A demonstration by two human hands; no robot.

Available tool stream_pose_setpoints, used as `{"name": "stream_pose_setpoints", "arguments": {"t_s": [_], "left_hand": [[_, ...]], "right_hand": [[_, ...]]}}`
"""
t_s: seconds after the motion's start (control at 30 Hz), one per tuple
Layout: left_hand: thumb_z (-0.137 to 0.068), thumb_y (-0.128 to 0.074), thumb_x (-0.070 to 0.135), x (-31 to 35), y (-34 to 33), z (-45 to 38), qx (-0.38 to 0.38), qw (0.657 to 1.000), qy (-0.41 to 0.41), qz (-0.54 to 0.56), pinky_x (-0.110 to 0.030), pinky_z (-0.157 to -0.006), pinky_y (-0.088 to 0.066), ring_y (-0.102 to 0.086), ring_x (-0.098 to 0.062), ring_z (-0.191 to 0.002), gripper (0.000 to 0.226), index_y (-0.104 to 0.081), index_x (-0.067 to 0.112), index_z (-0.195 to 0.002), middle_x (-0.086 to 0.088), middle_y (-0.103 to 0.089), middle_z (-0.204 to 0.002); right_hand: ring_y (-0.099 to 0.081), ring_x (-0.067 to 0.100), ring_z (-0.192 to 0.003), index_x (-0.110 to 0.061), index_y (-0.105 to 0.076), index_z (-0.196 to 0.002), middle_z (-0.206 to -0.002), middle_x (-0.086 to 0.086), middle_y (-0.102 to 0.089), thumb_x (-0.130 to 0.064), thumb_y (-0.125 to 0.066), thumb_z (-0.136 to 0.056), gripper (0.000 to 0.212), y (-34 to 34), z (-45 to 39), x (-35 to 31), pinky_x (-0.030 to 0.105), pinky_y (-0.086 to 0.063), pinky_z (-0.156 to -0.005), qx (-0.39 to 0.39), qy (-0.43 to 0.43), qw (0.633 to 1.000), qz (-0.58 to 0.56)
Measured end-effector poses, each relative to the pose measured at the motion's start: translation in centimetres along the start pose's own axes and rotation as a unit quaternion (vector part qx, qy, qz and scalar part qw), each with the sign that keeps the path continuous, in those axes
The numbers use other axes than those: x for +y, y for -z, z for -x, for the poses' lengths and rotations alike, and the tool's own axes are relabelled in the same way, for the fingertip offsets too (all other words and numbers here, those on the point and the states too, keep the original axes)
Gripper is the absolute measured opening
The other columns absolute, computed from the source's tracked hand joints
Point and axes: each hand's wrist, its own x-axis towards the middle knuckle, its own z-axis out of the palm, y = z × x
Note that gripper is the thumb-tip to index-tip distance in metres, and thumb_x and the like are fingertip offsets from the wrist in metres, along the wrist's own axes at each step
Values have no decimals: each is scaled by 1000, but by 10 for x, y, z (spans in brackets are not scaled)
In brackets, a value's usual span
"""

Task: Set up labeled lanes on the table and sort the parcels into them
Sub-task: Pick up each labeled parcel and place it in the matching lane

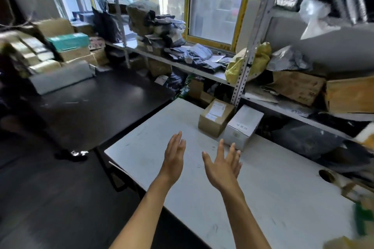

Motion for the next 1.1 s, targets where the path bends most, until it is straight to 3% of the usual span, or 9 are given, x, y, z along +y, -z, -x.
{"name": "stream_pose_setpoints", "arguments": {"t_s": [0.2,0.53,0.73,0.83,1.1], "left_hand": [[-102,-24,59,-4,3,-58,-13,1000,14,17,-38,-123,-16,-15,-8,-154,59,-18,45,-158,17,-13,-168],[-106,-23,54,-6,-20,-180,-62,997,52,-11,-39,-123,-16,-13,-11,-155,52,-19,43,-157,13,-13,-168],[-103,-24,60,-4,-29,-234,-103,992,76,-2,-39,-124,-14,-12,-8,-154,58,-20,43,-158,15,-14,-167],[-101,-24,62,-7,-35,-262,-117,989,88,2,-41,-125,-17,-14,-8,-153,59,-21,44,-157,17,-16,-167],[-104,-22,59,-20,-57,-372,-147,982,118,10,-45,-125,-20,-22,-13,-152,56,-22,42,-157,13,-20,-166]], "right_hand": [[34,26,-152,-33,12,-164,-167,5,34,-61,-29,-106,76,-14,-54,-14,46,17,-124,2,-19,1000,-21],[18,26,-158,-32,10,-164,-170,3,23,-60,-29,-107,76,-1,-165,-22,46,3,-128,7,-73,991,-116],[-3,18,-159,-33,-5,-165,-173,-8,4,-56,-38,-107,71,8,-219,-27,47,-15,-128,34,-62,956,-286],[-7,19,-159,-36,-9,-165,-173,-11,1,-57,-37,-107,68,8,-246,-30,54,-21,-126,37,-81,937,-337],[6,20,-160,-35,4,-164,-173,-3,8,-59,-27,-108,69,6,-353,-24,51,-6,-127,87,-177,917,-346]]}}
